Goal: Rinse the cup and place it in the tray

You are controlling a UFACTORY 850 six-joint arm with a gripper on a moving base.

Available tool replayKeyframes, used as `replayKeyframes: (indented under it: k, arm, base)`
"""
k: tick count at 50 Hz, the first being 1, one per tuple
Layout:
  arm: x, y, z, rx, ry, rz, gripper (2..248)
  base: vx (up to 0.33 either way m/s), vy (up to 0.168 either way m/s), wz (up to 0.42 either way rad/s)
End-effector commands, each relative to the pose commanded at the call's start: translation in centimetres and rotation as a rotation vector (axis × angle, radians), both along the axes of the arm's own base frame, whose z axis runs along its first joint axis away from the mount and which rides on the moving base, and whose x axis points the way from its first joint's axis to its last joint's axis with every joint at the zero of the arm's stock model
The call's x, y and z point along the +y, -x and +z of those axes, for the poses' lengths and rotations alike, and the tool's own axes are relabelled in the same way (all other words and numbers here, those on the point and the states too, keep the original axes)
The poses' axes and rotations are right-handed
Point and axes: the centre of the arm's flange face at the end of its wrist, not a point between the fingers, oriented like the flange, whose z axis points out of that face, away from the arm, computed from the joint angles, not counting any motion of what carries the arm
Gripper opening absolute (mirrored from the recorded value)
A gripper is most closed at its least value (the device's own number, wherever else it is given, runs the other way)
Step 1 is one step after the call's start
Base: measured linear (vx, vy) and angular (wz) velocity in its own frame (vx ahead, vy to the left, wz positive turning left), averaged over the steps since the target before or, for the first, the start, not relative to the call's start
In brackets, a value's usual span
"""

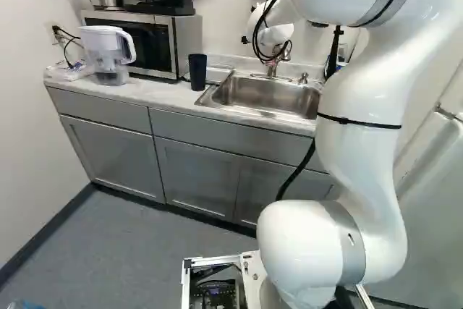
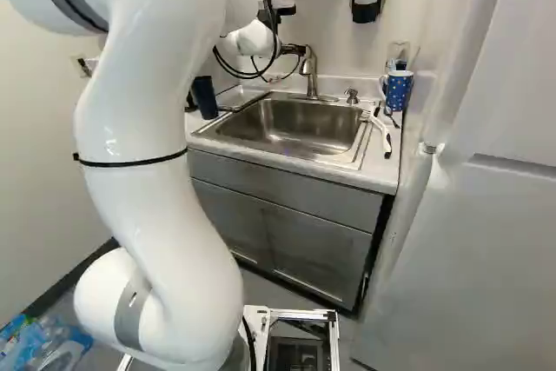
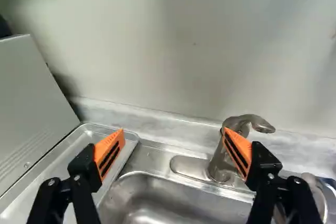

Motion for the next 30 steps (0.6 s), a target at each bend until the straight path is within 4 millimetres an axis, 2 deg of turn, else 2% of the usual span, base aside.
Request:
replayKeyframes:
  k: [13,30]
  arm:
    - [-1.5,-1.9,-0.3,0.0,-0.004,-0.021,247]
    - [-2.0,-2.2,0.3,-0.082,-0.006,-0.035,247]
  base:
    - [0.0,0.0,0.0]
    - [0.0,0.0,0.0]
